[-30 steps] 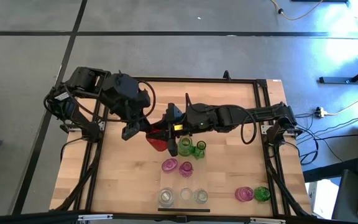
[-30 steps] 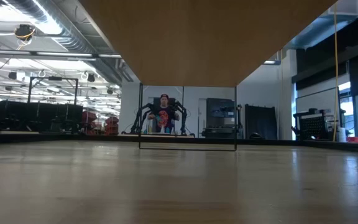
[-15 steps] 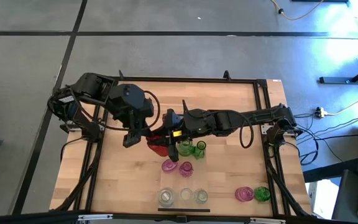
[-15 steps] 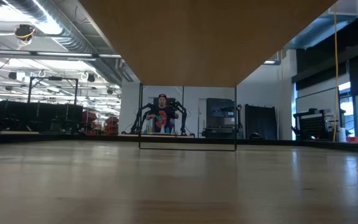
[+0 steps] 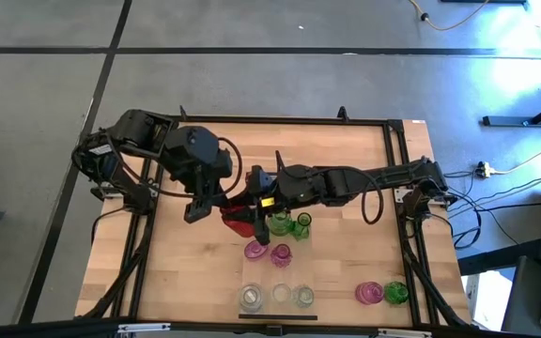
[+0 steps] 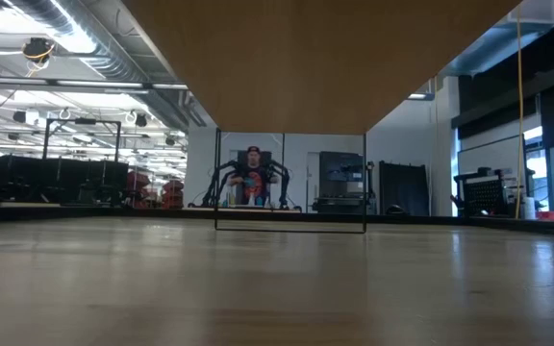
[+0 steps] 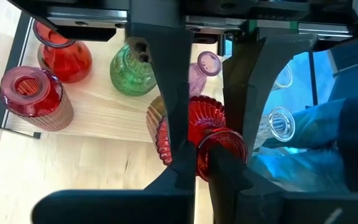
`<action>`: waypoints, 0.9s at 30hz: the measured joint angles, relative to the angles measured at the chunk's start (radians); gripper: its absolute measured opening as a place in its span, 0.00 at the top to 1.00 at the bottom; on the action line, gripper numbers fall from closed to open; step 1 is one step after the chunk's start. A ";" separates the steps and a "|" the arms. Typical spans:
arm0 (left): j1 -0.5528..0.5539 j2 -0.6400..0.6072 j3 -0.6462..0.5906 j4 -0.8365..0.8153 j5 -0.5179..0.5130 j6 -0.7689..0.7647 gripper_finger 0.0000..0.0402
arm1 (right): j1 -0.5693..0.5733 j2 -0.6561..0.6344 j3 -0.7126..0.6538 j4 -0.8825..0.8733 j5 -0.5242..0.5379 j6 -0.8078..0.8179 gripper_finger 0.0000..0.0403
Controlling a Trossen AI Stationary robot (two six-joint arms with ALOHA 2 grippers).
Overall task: Sort vases onto shelf
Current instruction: Put the red vase on the shelf aligned with the other red vases
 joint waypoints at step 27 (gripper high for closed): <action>-0.023 0.001 0.001 -0.051 0.058 -0.002 0.98 | -0.001 0.000 0.003 -0.021 0.031 -0.022 0.38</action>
